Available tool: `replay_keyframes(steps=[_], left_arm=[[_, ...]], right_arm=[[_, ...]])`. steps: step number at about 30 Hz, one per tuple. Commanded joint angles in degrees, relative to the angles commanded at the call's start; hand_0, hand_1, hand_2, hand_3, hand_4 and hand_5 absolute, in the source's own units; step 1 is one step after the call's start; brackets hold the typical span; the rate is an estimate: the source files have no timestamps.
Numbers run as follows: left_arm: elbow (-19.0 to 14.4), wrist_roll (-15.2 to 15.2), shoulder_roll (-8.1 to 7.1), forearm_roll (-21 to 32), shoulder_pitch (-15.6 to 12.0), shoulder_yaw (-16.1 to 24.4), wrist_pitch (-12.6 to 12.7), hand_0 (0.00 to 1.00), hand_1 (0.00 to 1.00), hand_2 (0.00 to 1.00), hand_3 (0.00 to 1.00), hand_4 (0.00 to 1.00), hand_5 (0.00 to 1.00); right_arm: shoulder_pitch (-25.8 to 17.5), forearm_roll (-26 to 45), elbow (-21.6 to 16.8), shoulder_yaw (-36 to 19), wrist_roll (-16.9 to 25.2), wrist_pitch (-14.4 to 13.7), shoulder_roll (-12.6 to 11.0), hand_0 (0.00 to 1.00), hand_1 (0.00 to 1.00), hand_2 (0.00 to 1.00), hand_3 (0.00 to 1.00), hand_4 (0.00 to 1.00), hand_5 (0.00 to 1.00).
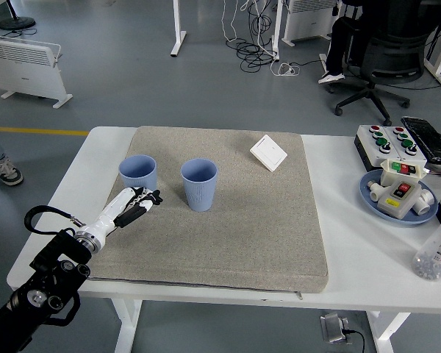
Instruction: Push cup pick cup insert cup
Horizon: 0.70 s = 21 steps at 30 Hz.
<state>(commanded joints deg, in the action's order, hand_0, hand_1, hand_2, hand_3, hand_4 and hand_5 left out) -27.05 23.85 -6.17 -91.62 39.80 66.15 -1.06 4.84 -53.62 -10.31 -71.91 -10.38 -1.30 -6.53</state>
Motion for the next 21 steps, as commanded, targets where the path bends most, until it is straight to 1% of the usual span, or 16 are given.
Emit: replay_keyframes(steps=[6,10,13,16,21], left_arm=[[1.98,0.72,0.88,0.35,1.10,-0.12,0.05,0.781,0.702,0.642,0.582,0.593,0.998],[4.11,1.23,1.99,0.40,2.44,-0.33,0.11,0.780,0.703,0.641,0.580,0.589,0.998],[5.21,1.40,2.42,0.30,3.19,-0.53,0.11,0.786,0.706,0.641,0.581,0.587,0.998],[7.12,1.61,2.98,-0.58,4.35,0.16,0.18,0.786,0.706,0.641,0.581,0.587,0.998],[8.81,2.12,3.65,-1.44,5.69,0.75,0.52,0.787,0.710,0.646,0.583,0.584,0.998]], right_arm=[[0.01,0.04,0.00,0.24,-0.02,0.03,0.01,0.754,0.630,0.649,0.561,0.080,0.474],[0.10,0.05,0.00,0.34,-0.04,0.03,0.02,0.754,0.630,0.649,0.561,0.080,0.473],[0.17,-0.01,0.00,0.37,-0.07,0.04,0.02,0.754,0.630,0.649,0.560,0.080,0.474],[0.29,0.05,0.00,0.55,-0.05,0.06,0.02,0.754,0.630,0.649,0.560,0.080,0.474],[0.35,0.33,0.00,0.85,-0.04,0.06,0.02,0.754,0.631,0.649,0.561,0.080,0.474]])
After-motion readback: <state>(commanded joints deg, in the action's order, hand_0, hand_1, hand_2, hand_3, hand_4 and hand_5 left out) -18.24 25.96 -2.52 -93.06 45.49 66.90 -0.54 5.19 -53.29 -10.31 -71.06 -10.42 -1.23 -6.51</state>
